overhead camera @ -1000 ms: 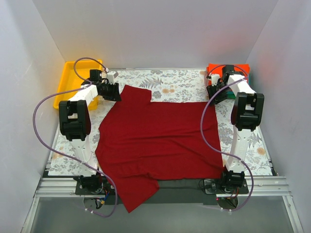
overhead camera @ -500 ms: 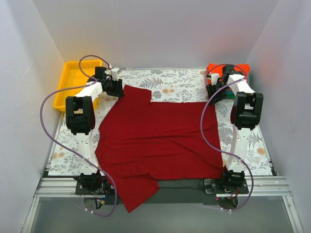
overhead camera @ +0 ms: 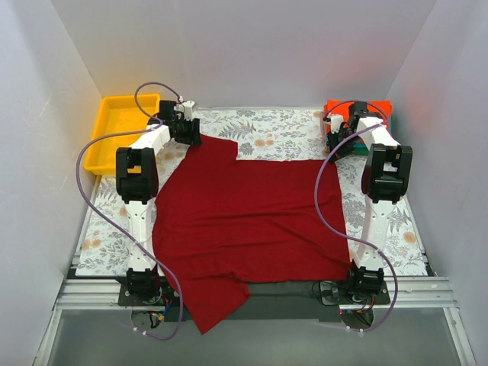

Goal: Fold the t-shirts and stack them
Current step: Fold the tshirt

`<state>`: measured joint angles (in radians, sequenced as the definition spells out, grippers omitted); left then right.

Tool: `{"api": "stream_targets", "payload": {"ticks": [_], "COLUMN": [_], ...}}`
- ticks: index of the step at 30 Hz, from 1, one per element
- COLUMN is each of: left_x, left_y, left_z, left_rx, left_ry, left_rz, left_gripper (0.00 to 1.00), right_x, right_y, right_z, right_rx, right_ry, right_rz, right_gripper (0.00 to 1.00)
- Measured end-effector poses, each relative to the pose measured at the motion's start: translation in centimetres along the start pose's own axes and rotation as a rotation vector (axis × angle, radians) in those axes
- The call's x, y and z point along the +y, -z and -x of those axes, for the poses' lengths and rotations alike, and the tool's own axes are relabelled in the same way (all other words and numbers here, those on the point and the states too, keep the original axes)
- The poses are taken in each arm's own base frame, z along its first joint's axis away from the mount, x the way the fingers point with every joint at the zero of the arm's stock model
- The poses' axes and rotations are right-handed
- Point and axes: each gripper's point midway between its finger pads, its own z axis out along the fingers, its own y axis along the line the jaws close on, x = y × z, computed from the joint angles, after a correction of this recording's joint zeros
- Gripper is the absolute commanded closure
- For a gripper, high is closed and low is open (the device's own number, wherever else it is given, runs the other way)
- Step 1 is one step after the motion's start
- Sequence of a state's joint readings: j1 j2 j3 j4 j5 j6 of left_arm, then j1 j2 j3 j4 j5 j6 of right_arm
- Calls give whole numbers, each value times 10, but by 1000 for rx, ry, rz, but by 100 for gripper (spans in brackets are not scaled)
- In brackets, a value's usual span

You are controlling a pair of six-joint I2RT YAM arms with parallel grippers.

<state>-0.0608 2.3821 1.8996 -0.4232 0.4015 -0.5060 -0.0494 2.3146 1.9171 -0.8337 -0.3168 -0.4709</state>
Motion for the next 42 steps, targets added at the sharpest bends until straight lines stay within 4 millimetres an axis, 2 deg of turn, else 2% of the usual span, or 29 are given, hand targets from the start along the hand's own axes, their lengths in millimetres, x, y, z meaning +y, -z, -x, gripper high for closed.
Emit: {"api": "stream_targets", "payload": {"ticks": [6,12,18,22,23,25,32,37,40,42], "left_x": [-4,-13,-8,-4,-3,-5,-3,1,0,-3], "left_y": [-16,-29,-40,-45,-45,-46,-44,-36,-22,-6], "left_z": [16,22,33,38,39,38,40,39,45,50], "left_rx": [-29,-35,-54,-67,-67,-67,-73,-58,-66,-74], "left_ry": [-49,-110,-138,-153,-156,-154,-143,-128,-129,-128], "left_rz": [22,53,115,130,129,118,110,109,108,106], "left_gripper": [50,57,55,82,95,100,100,100,100,100], "right_x": [0,1,1,1,1,1,2,-2,-2,-2], "right_y": [0,0,0,0,0,0,4,18,26,28], "right_z": [0,0,1,1,1,1,10,37,51,54], "right_rx": [-1,-2,-4,-4,-4,-4,-22,-89,-125,-134], "right_ry": [5,8,12,14,15,15,29,64,82,87], "right_rz": [2,5,7,8,8,7,2,-20,-26,-27], "right_gripper": [99,99,99,99,99,99,99,99,99,99]}}
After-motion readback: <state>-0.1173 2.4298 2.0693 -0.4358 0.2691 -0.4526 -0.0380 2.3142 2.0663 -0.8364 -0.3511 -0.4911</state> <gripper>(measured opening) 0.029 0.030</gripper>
